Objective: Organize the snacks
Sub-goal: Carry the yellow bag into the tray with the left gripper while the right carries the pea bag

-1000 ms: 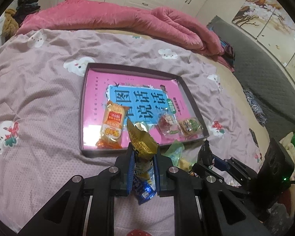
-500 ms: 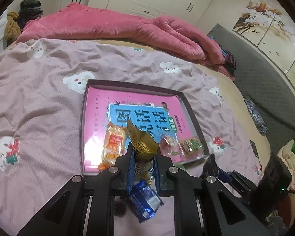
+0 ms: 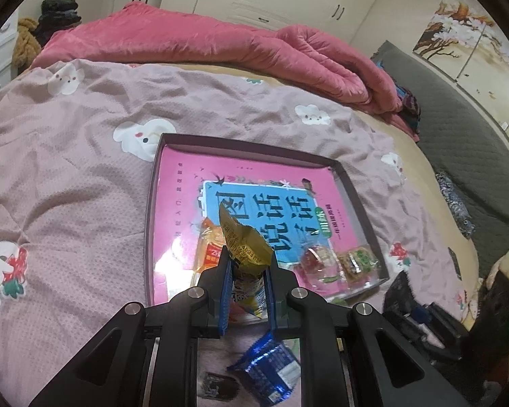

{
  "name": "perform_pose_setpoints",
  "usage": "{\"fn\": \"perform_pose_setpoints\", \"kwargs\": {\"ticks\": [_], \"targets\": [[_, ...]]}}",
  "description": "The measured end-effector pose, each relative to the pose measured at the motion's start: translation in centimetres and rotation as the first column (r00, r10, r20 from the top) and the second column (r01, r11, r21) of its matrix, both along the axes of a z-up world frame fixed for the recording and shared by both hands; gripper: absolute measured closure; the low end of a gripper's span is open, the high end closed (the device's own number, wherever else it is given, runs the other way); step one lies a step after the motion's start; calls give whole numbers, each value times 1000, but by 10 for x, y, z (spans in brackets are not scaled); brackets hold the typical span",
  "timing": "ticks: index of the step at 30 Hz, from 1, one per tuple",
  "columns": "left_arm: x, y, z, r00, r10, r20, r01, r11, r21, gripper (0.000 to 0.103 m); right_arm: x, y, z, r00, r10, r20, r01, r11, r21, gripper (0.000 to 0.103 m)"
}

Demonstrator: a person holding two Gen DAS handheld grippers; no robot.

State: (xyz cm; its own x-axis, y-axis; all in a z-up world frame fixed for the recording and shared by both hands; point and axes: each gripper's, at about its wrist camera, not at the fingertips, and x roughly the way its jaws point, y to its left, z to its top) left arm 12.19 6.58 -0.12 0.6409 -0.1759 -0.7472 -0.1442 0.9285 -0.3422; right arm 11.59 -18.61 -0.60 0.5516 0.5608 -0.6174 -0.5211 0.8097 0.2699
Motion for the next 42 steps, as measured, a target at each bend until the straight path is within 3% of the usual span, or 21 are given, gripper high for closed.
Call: {"fn": "perform_pose_setpoints", "kwargs": {"ticks": [42], "targets": [[15, 22, -44, 997, 35, -72, -39, 997, -65, 86, 57, 17, -4, 994, -112, -12, 112, 994, -6, 65]]}}
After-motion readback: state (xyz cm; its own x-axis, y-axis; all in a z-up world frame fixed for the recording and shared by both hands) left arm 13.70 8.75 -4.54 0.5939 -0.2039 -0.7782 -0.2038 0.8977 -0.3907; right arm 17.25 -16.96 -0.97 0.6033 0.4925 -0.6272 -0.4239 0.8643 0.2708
